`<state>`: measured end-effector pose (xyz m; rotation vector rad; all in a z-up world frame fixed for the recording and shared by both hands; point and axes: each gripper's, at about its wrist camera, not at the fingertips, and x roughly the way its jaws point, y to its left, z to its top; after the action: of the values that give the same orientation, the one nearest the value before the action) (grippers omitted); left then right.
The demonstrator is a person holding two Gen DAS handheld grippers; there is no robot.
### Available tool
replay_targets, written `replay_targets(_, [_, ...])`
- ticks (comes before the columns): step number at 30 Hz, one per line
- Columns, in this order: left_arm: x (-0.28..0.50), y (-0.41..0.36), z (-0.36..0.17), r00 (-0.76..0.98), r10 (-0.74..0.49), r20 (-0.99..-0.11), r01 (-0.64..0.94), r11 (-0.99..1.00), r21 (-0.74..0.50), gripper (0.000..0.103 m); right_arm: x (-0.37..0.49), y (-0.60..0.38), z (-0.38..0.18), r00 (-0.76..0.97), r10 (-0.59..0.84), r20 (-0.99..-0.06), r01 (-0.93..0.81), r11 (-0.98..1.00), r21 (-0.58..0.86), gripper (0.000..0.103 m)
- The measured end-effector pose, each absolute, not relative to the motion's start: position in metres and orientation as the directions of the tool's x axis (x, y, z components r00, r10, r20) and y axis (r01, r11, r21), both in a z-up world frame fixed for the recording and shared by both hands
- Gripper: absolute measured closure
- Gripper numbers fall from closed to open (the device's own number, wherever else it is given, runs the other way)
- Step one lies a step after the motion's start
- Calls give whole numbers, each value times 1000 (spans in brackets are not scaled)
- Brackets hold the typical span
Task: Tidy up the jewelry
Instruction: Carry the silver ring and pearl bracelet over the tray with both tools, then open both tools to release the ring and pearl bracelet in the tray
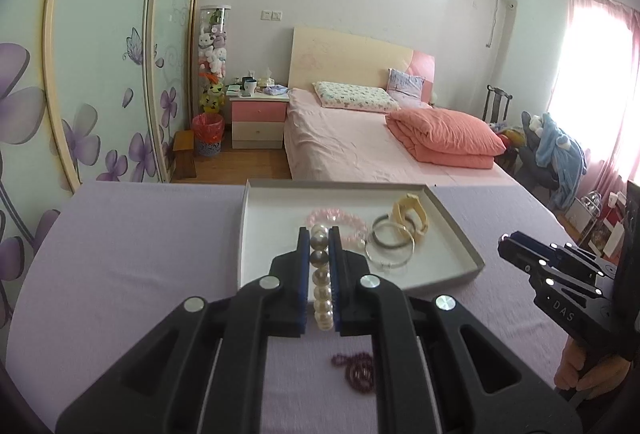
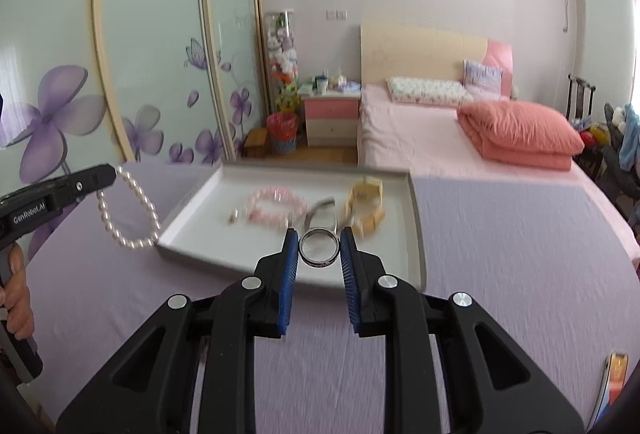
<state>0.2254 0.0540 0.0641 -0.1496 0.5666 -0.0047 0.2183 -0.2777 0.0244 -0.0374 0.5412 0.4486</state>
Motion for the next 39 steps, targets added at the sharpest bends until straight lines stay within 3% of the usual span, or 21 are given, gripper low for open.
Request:
replay_targets(6, [253,51,66,846,-45,-531,-35,990,-139,94,249,-263,25,793,394,-465,-407,910,77,81])
replay_targets(17, [307,48,49,824,-52,-564,-35,989,-142,94,311,-240,-15,768,364,-527,-375,922,91,81])
replay_targets(32, [334,46,31,802,-65,-593,-25,990,-142,94,329,-231,-33,744,364,-561,-375,921,101,80])
replay_targets(33, [335,46,30,802,-65,-594,-25,990,-142,94,329,-230,-33,743,362,-562,-374,922,100,79])
replay_targets(35, [335,44,30,800,-66,-596,-25,989,-144,94,329,-231,-33,744,363,-560,-372,923,104,65])
replay_targets(36, [336,44,29,799,-67,-597,-25,989,-145,94,328,-232,-32,747,362,-557,-369,923,105,49])
replay_targets(37, [337,44,29,799,-67,-597,-25,989,-145,94,327,-233,-31,753,359,-552,-366,925,103,44])
replay_targets(39, [338,44,28,798,-69,-599,-23,989,-144,94,324,-236,-30,759,356,-545,-366,926,96,44])
